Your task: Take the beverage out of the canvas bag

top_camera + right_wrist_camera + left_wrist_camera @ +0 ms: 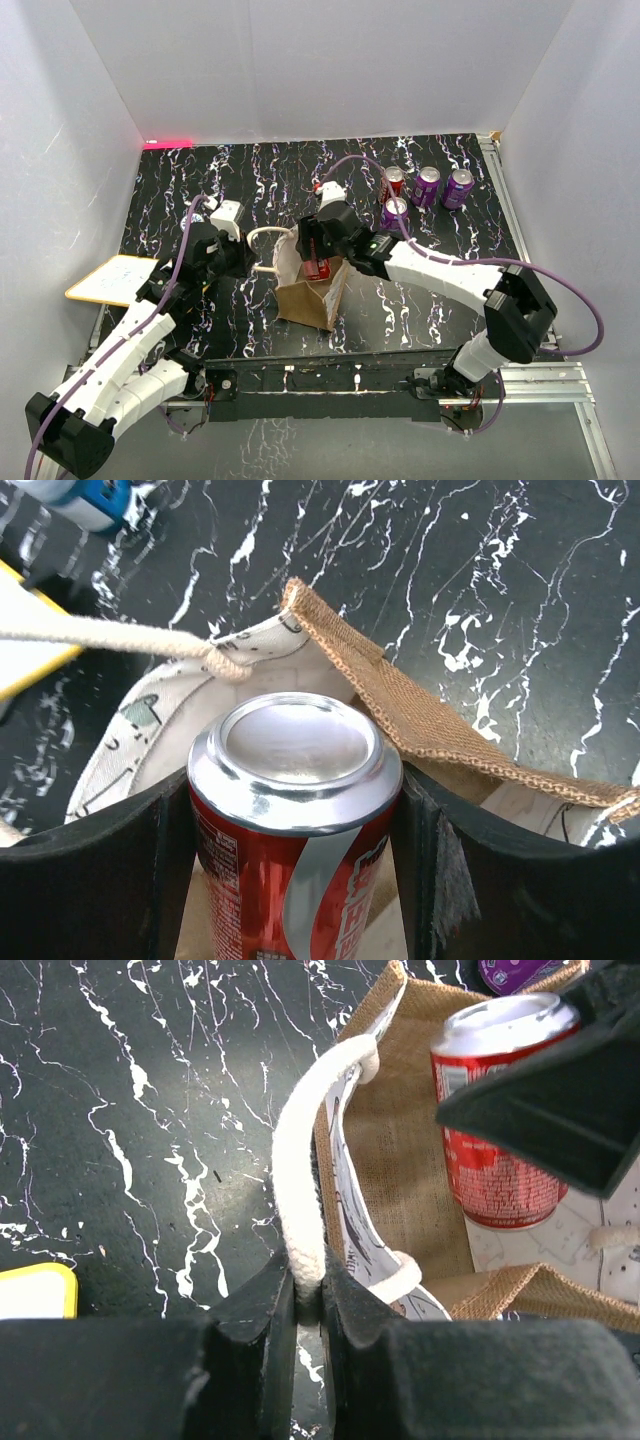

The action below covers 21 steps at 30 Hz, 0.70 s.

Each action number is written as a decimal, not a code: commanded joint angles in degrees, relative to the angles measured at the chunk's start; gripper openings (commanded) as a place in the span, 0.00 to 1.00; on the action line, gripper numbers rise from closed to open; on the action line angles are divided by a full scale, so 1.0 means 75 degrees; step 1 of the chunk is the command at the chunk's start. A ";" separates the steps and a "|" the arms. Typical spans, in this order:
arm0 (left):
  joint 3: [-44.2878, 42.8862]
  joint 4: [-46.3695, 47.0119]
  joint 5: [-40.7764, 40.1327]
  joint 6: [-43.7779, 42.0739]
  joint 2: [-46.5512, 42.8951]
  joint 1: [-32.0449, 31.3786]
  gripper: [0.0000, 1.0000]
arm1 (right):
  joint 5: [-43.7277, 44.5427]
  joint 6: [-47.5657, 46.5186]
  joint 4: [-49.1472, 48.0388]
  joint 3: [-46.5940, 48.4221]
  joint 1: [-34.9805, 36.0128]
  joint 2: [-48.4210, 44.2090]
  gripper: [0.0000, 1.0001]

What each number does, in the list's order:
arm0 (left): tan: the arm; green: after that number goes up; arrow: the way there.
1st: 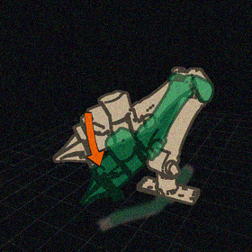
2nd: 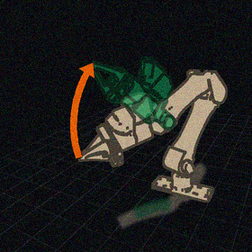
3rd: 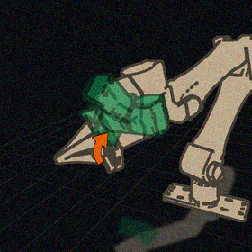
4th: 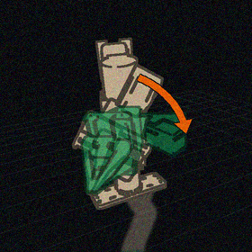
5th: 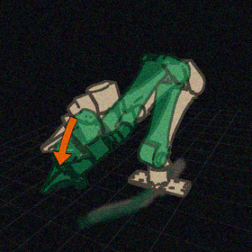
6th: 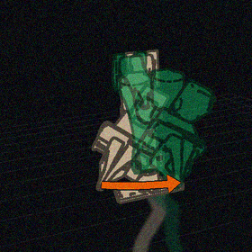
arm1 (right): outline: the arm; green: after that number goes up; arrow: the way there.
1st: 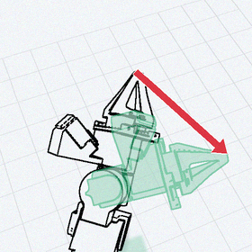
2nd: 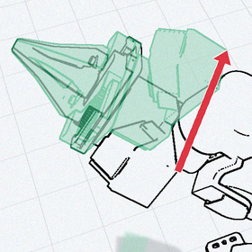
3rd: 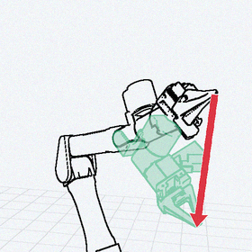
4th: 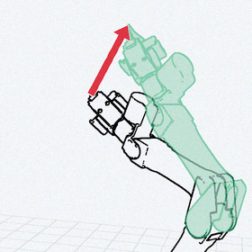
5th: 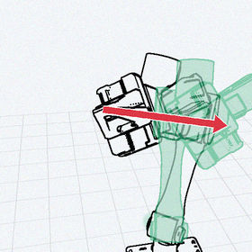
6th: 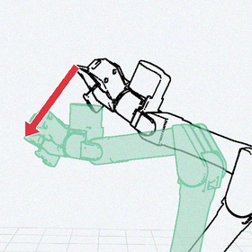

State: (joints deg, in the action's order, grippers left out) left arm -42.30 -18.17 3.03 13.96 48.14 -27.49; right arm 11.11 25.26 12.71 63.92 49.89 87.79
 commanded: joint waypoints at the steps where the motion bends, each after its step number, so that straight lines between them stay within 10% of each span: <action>1: -0.0133 0.0071 0.0211 0.0010 -0.0190 0.0055 0.20 | -0.1576 0.1037 -0.1724 -0.0166 -0.0653 -0.0544 0.08; 9: -0.1515 -0.0189 0.0782 0.0209 -0.0067 0.0055 0.68 | -0.2385 0.2352 -0.2056 0.0048 -0.1228 -0.0882 0.08; 21: -0.1647 0.1168 0.3441 0.2006 0.0373 0.0052 0.89 | -0.3561 0.4180 -0.3019 0.0256 -0.1535 -0.0819 0.08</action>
State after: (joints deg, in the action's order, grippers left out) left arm -55.70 -16.08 20.32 21.91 50.24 -27.44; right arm -10.79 50.09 2.57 62.04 38.26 84.71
